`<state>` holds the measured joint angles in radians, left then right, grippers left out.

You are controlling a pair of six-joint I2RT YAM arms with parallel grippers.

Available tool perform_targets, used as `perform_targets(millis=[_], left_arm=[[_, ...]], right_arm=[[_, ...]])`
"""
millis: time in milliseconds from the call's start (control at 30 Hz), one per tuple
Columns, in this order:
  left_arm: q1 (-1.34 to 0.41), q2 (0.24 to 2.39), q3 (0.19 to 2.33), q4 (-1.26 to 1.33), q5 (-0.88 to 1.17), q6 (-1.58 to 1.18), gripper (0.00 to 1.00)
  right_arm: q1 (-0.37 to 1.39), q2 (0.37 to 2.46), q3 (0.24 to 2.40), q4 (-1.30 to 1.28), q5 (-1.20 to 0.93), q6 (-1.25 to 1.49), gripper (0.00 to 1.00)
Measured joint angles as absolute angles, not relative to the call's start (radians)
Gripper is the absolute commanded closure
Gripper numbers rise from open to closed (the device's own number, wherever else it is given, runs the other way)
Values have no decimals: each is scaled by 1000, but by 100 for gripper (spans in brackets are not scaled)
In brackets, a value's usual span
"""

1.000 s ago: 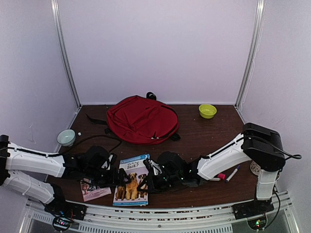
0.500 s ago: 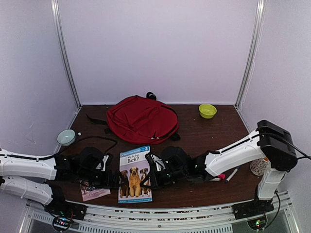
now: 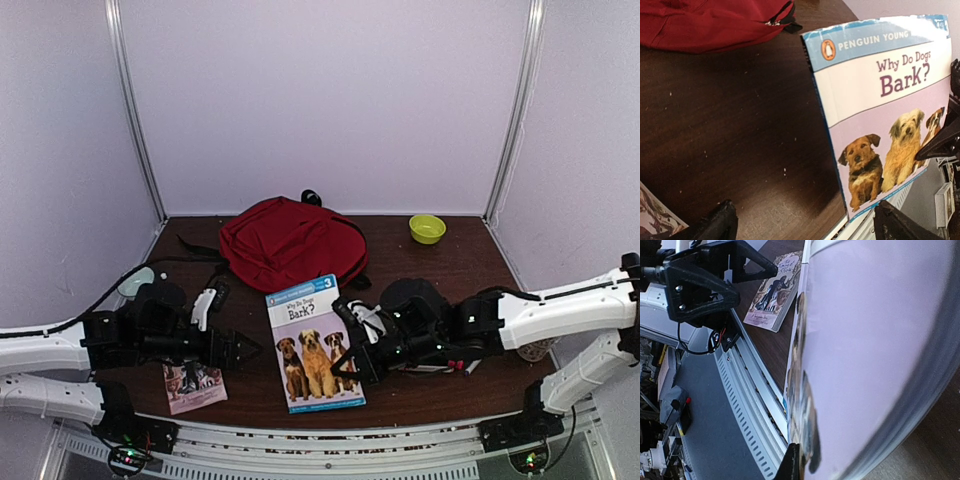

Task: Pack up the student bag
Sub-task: Pass from the right arm to the left

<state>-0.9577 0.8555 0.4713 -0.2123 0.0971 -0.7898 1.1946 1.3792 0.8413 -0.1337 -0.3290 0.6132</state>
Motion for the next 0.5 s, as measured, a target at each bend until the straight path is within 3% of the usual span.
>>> perform_targets(millis=[500], left_arm=[[-958,1000,642,105,466,-598,5]], right_arm=[[1197,1079,791,-294,-414,416,100]])
